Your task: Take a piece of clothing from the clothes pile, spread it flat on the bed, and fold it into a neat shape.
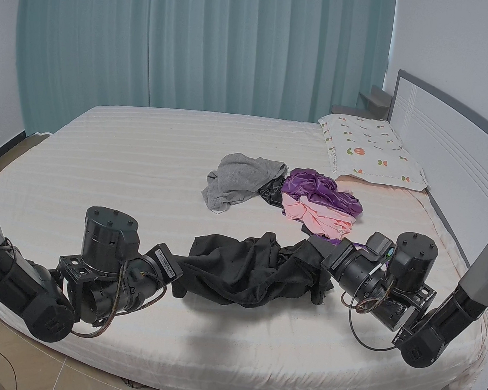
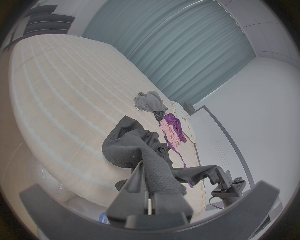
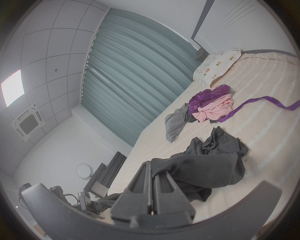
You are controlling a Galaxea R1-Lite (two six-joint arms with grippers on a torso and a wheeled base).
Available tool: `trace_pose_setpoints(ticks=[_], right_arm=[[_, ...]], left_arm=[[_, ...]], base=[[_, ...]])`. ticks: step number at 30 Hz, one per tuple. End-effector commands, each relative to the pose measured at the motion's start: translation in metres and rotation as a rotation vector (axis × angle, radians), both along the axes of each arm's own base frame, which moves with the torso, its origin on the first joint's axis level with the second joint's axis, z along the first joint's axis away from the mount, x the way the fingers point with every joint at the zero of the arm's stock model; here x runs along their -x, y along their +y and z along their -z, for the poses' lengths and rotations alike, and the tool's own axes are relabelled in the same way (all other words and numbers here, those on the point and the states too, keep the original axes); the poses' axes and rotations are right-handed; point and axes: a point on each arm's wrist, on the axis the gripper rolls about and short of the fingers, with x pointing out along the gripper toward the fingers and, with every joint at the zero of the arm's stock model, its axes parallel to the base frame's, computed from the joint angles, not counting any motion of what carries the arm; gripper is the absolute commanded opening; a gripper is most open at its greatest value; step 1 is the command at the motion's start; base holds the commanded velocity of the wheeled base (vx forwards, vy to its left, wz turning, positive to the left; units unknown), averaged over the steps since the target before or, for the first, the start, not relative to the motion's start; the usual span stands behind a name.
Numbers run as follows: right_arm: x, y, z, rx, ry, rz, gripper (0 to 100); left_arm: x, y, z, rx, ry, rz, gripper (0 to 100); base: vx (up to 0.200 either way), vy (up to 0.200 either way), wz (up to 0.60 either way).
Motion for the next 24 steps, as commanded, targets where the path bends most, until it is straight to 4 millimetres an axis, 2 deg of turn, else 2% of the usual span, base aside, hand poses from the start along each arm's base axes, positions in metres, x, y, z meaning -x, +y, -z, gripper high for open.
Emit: trace_pose_setpoints(ticks=[1, 7, 24], right_arm=[[-0.003, 0.0, 0.004, 0.005, 0.007, 0.005, 0], [-0.003, -0.004, -0.001, 0.005, -0.012, 0.024, 0], [-0.008, -0.01, -0.004, 0.011, -0.028, 0.051, 0]], left_arm=[[0.0, 0.0, -0.001, 0.011, 0.003, 0.016, 0], [-0.001, 0.003, -0.003, 0.064, 0.02, 0.03, 0], [-0.002, 0.005, -0.005, 0.068, 0.013, 0.022, 0]], base=[[0.0, 0.2, 0.0], [0.0, 0.2, 0.0], [0.0, 0.2, 0.0]])
